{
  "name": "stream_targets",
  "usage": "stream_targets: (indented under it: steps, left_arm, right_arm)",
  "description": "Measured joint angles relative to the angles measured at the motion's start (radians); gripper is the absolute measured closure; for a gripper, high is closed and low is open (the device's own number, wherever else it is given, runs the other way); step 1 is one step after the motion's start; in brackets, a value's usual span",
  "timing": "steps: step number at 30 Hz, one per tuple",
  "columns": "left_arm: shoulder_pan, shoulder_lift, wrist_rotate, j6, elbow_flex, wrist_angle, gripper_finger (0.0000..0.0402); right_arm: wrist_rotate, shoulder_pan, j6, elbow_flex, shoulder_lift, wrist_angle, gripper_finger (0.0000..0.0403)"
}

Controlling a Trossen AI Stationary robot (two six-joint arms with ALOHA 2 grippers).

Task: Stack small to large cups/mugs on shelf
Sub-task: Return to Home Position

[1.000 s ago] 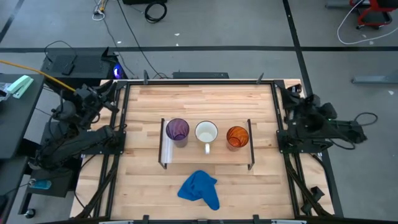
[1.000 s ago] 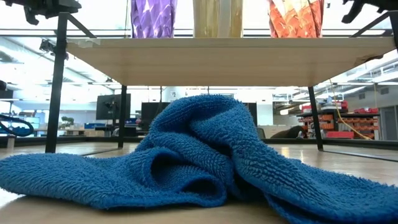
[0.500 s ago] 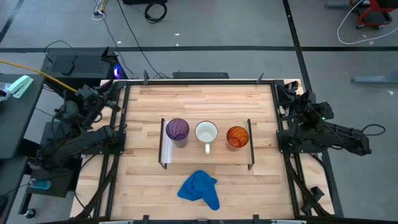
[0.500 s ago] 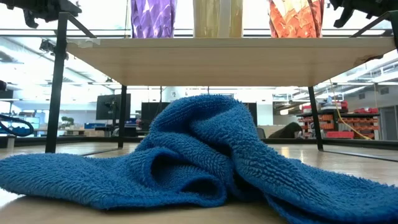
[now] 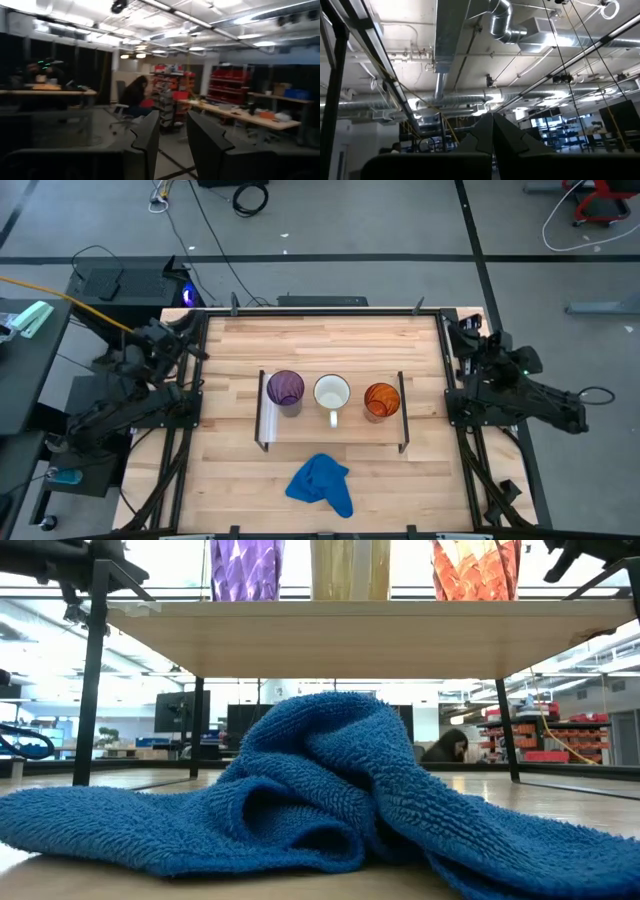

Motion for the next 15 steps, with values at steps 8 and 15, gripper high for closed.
stream_targets:
  steps: [8, 15]
  left_arm:
    - [0.000, 0.000, 0.059, 0.008, -0.184, 0.323, 0.0294]
    - [0.000, 0.000, 0.059, -0.006, -0.262, 0.432, 0.0294]
  right_arm:
    - [-0.080, 0.000, 0.042, 0.001, -0.079, -0.058, 0.0389]
    - [-0.107, 0.000, 0.059, 0.000, -0.080, -0.080, 0.0389]
